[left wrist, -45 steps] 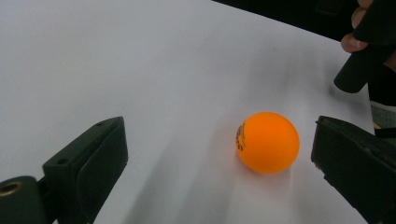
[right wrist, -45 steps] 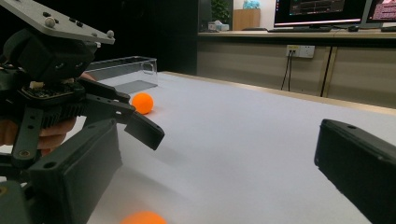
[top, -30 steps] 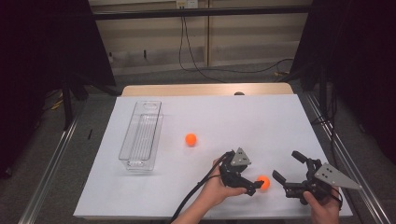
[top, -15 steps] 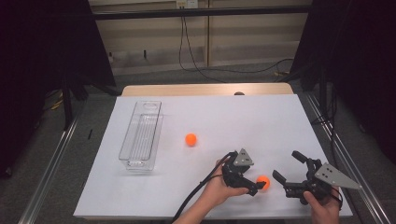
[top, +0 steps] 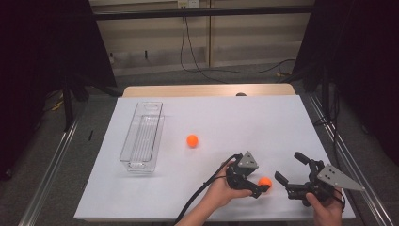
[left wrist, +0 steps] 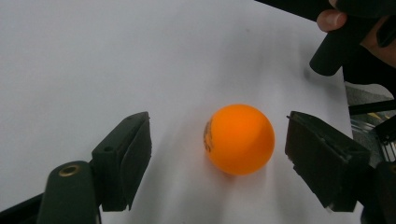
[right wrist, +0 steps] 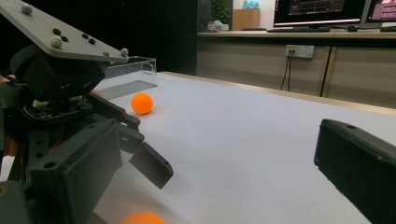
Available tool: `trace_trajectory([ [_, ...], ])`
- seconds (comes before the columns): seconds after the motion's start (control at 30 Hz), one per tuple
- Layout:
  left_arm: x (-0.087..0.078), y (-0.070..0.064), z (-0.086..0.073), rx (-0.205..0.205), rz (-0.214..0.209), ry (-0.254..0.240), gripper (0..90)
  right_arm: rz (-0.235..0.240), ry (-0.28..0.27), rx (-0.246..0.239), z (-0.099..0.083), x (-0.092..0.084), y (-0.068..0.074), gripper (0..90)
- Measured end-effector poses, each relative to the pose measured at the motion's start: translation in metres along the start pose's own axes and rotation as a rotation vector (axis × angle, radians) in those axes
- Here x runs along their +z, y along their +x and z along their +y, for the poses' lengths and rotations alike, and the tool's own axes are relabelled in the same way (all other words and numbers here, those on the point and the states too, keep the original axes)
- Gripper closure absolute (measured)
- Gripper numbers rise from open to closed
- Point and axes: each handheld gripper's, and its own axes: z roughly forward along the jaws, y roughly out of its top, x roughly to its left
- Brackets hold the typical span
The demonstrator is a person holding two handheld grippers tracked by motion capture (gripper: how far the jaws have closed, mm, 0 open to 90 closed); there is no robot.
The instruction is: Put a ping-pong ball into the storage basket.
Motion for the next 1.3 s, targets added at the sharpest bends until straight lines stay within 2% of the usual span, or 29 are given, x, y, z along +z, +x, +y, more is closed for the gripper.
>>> trace_trajectory([
  [0.3, 0.005, 0.000, 0.001, 0.001, -0.019, 0.013, 30.0, 0.001, 0.000, -0.001, 0.000, 0.000, 0.000, 0.2],
  [0.5, 0.008, -0.002, 0.001, 0.028, -0.032, 0.044, 35.2, 0.001, 0.000, -0.001, 0.000, 0.000, 0.000, 0.2],
  [0.63, 0.011, -0.002, 0.002, 0.031, -0.034, 0.054, 37.7, 0.002, 0.000, -0.002, 0.000, 0.000, 0.000, 0.2],
  [1.03, 0.021, -0.002, 0.001, 0.031, -0.050, 0.088, 40.6, 0.000, 0.001, -0.004, 0.000, 0.000, 0.000, 0.2],
  [1.3, 0.021, -0.001, 0.001, 0.030, -0.047, 0.082, 45.0, 0.000, 0.002, -0.003, 0.000, 0.000, 0.000, 0.2],
])
